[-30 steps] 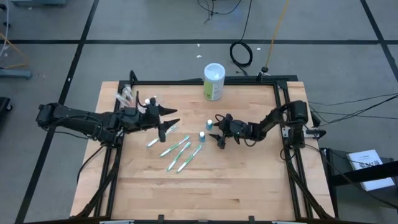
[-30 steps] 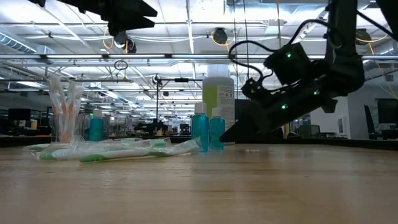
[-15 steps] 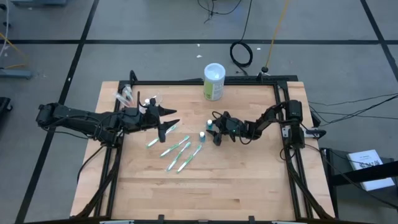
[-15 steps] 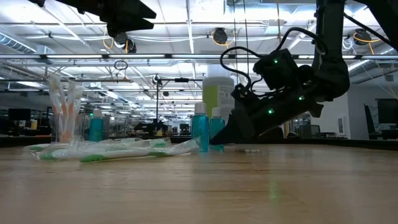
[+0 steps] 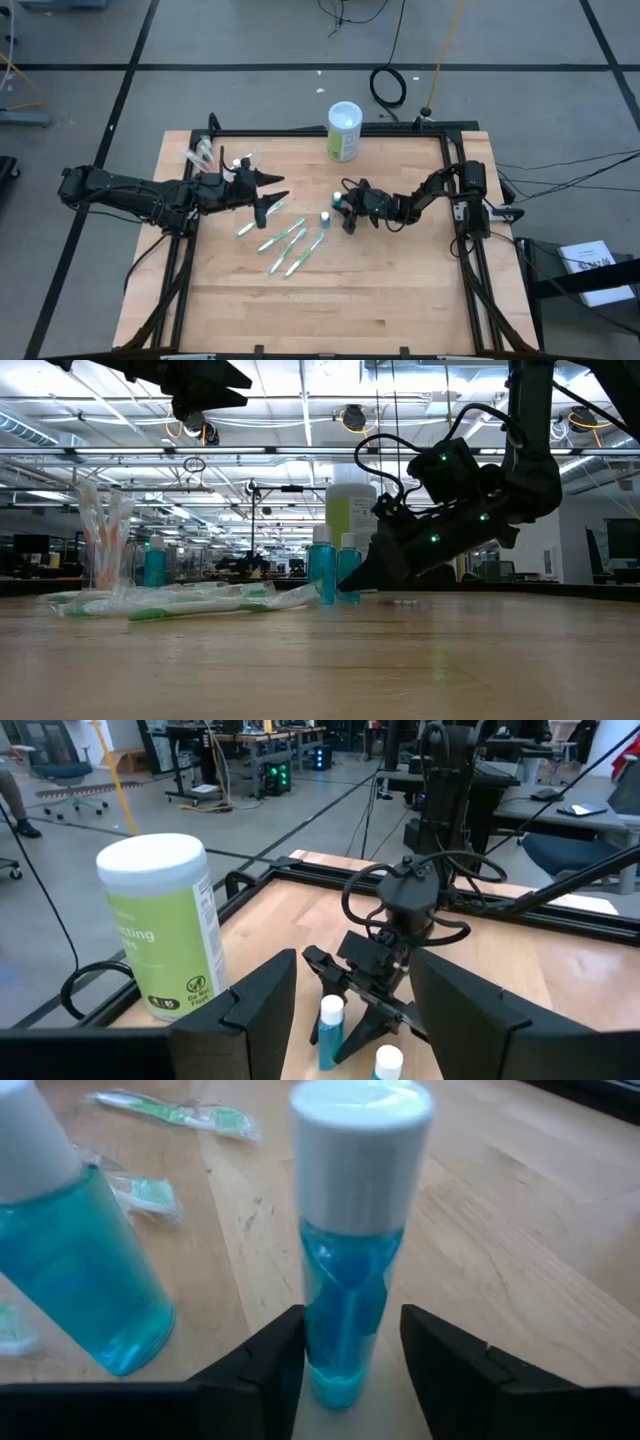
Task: Pick & Place toothbrushing station
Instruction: Put the blue mouthwash into the middle section of the transparent organizer
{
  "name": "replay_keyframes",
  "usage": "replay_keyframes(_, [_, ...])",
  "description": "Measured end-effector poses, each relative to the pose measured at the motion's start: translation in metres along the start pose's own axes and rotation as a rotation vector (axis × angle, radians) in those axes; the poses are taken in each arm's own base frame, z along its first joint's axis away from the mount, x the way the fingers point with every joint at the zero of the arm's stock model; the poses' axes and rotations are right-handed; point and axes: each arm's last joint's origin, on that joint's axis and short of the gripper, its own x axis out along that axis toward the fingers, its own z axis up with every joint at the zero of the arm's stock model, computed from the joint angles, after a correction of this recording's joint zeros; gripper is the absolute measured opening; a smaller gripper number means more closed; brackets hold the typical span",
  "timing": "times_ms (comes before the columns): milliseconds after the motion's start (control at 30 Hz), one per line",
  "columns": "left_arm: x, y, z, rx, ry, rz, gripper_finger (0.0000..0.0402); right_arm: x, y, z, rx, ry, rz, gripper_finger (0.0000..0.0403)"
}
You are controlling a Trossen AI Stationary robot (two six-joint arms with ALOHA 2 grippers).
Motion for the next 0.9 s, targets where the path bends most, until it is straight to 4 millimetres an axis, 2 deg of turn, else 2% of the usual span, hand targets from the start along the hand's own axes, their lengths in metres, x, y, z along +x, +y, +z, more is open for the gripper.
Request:
replay_keyframes(400, [0.000, 0.000, 0.000, -0.002, -0.001, 0.000, 0.0200, 0.000, 0.001, 0.003, -0.021, -0.034, 0.007, 0.0090])
replay_keyframes(667, [0.000, 0.000, 0.001, -0.040, -0.005, 0.000, 0.0200, 0.000, 0.001, 0.003, -0.036, -0.035, 0.010, 0.0090])
replay_keyframes(900, [0.006, -0.002, -0.003, -0.086, 0.012, 0.002, 0.0200, -0.005, 0.005, 0.014, -0.030, -0.055, 0.079, 0.0092])
